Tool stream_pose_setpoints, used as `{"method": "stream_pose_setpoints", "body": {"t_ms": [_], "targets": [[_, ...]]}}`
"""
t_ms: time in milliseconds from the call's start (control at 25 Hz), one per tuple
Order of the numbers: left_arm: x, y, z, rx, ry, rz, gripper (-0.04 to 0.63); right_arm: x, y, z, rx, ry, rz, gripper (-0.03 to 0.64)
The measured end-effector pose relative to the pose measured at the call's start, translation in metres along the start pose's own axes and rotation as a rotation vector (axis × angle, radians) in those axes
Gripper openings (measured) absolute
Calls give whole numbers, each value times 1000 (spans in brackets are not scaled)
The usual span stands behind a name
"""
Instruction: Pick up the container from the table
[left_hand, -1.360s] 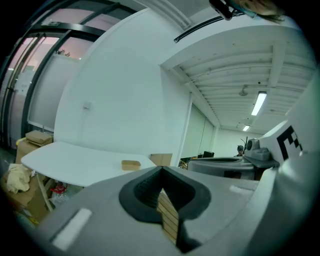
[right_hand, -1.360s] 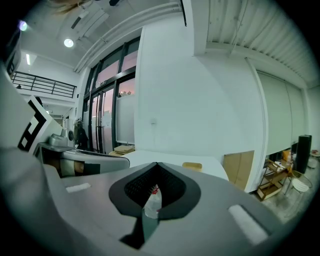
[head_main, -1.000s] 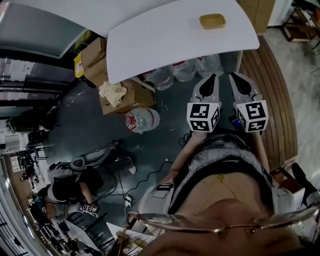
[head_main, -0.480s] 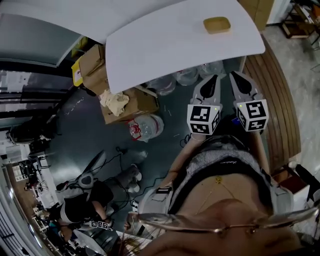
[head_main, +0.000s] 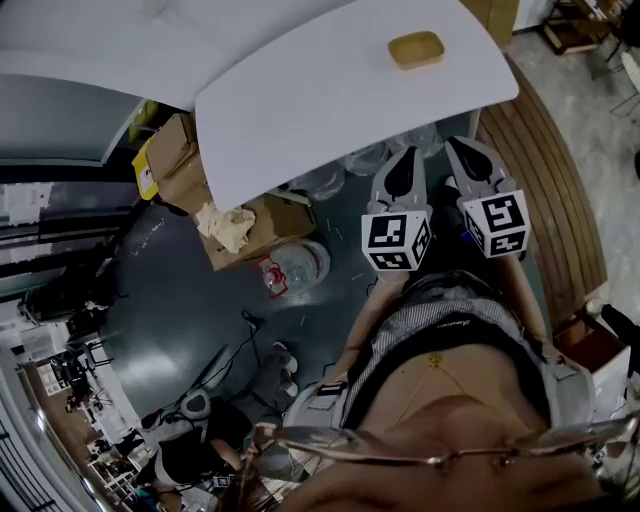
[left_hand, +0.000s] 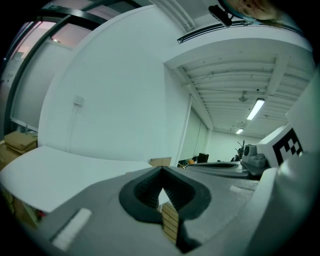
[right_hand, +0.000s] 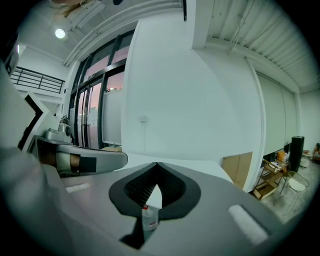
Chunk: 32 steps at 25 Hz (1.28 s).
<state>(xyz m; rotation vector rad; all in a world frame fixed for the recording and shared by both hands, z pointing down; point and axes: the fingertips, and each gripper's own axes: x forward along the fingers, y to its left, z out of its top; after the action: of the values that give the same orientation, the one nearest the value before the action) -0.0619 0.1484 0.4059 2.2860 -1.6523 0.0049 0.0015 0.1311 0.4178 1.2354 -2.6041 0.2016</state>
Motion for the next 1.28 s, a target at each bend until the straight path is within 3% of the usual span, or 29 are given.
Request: {"method": "stream_pose_setpoints", "body": {"t_ms": [480, 1280], "targets": [[96, 37, 33, -21, 34, -13, 0, 89, -56, 37, -4, -7, 34, 26], [234, 71, 66, -51, 39, 91, 0, 188, -166, 68, -14, 13, 126, 26]]}}
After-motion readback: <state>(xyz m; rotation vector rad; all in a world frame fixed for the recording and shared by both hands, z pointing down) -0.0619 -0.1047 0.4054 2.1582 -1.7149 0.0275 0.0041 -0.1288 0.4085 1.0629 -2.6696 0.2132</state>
